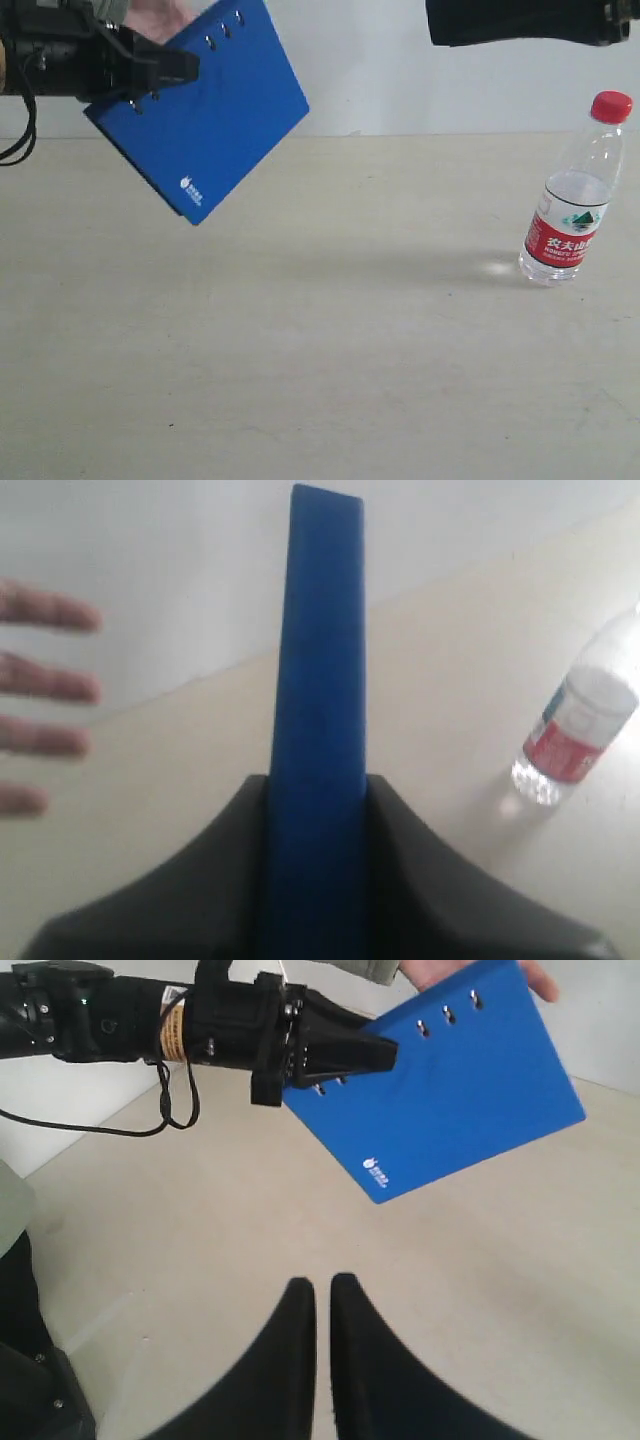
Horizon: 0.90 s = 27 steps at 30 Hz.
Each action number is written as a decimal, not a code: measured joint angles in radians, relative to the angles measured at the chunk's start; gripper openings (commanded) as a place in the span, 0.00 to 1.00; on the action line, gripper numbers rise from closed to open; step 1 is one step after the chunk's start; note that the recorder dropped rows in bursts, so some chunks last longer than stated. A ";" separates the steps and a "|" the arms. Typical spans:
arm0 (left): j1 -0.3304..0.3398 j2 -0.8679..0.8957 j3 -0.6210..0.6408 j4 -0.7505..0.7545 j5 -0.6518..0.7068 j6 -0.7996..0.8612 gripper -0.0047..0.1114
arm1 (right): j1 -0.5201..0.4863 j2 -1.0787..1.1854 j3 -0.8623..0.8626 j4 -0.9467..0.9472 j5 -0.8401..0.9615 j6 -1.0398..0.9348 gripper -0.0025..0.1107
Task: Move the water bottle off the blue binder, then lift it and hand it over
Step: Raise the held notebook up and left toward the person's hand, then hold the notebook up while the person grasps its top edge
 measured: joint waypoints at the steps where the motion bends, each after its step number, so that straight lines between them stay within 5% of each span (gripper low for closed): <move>1: -0.002 -0.003 0.000 -0.059 0.003 0.035 0.08 | 0.000 0.000 0.000 0.000 0.000 0.000 0.03; 7: 0.000 0.014 0.000 -0.324 0.076 0.182 0.08 | 0.000 0.000 0.000 0.000 0.000 0.000 0.03; 27: 0.002 0.104 0.000 -0.428 0.048 0.217 0.08 | 0.000 0.000 0.000 0.000 -0.004 0.002 0.03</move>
